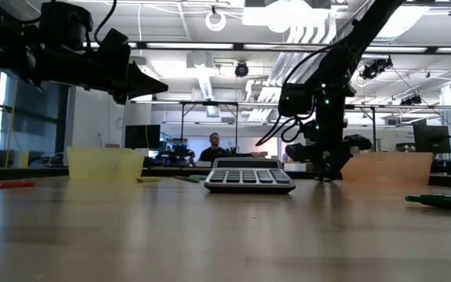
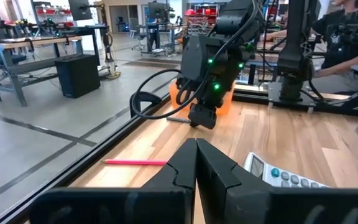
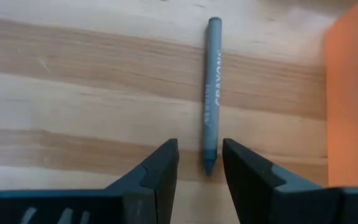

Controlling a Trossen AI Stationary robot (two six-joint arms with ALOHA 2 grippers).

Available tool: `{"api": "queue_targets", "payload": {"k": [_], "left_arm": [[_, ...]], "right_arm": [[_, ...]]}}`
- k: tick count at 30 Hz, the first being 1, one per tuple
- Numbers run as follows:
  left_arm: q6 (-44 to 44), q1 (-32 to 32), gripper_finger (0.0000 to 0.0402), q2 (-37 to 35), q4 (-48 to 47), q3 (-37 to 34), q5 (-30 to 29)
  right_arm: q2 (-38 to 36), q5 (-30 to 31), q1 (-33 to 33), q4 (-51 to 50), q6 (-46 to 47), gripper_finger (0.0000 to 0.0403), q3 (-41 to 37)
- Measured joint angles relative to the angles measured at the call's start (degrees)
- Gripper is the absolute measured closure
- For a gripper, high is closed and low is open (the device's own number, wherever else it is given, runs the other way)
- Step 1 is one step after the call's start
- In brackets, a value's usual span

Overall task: Sort crayons/erasers/pens/pencils in bins
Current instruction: Put the gray crayon into the yellow bin

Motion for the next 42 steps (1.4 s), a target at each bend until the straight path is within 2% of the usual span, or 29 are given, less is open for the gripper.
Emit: {"api": "queue_targets", "payload": {"k": [8, 14, 23, 30, 36, 42], "left_arm": [[0.0, 0.0, 0.0401, 0.0, 0.1, 0.0, 0.0], [-0.3, 0.0, 0.0401, 0.0, 0.2, 0.0, -0.1], [-1.5, 0.0, 0.0401, 0.0, 0.2, 0.0, -0.2], [-8.0, 1.3, 0.0401, 0.0, 0.2, 0.0, -0.1], [-14.1, 3.6, 0.0402, 0.0, 0.2, 0.0, 1.6], [-17.7, 5.3, 0.04, 0.0, 0.2, 0.3, 7.4]], "right_arm": [[0.3, -1.0, -0.1, 5.1, -4.0, 0.0284, -0.2], [0.0, -3.8, 0.0, 10.3, -5.4, 0.0325, -2.5], [0.1, -3.6, 0.7, 9.6, -8.0, 0.0376, -2.7], [-0.1, -3.7, 1.0, 7.7, -12.1, 0.0387, -1.6], [-4.8, -9.1, 4.0, 6.6, -15.7, 0.0388, -1.4], [-9.2, -8.8, 10.5, 13.2, -19.2, 0.0388, -1.4]]}}
